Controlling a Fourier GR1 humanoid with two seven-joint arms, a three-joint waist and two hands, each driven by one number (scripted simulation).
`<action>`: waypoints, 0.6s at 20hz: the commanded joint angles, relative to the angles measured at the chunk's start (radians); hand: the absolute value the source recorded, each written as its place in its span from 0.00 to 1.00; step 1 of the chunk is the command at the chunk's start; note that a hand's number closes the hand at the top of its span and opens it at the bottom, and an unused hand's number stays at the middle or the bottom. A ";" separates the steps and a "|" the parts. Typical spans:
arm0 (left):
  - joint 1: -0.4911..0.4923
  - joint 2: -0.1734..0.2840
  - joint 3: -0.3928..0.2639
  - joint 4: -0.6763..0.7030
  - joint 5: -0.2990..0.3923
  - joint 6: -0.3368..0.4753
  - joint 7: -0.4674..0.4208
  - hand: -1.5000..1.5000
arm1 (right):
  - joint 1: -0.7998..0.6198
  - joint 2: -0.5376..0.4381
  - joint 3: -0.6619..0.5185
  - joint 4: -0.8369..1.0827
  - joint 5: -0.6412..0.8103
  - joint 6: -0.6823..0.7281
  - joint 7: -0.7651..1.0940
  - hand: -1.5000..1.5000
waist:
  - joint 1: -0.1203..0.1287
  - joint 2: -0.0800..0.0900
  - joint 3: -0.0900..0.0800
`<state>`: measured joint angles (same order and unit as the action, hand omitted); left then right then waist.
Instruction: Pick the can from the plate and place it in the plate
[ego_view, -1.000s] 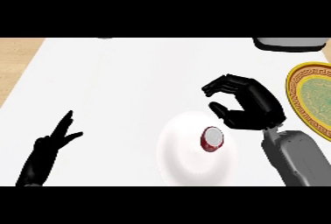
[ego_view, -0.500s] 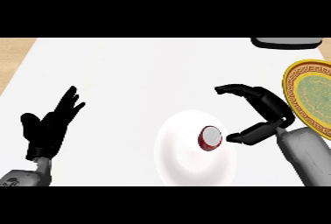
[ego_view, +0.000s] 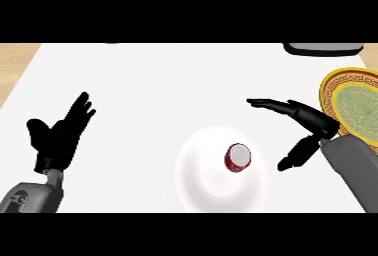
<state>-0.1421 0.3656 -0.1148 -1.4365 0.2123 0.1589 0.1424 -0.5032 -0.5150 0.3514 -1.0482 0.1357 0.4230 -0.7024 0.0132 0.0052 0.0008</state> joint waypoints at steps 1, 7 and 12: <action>-0.044 0.012 0.052 0.056 0.005 -0.035 0.000 0.50 | -0.076 0.005 0.005 0.056 0.088 0.039 -0.049 0.00 | -0.005 -0.003 -0.001; 0.007 -0.034 0.029 0.017 -0.019 -0.024 -0.007 0.50 | -0.095 -0.009 0.069 -0.023 0.164 0.101 0.077 0.00 | -0.004 -0.005 -0.001; -0.024 -0.014 0.055 0.000 -0.024 -0.048 0.023 0.50 | -0.047 -0.009 0.105 -0.147 0.275 0.048 0.160 0.00 | -0.013 -0.008 -0.001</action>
<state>-0.1652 0.3406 -0.0776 -1.4137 0.1838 0.1332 0.1494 -0.5652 -0.5184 0.4387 -1.1234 0.3401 0.4758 -0.5855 0.0038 -0.0006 -0.0001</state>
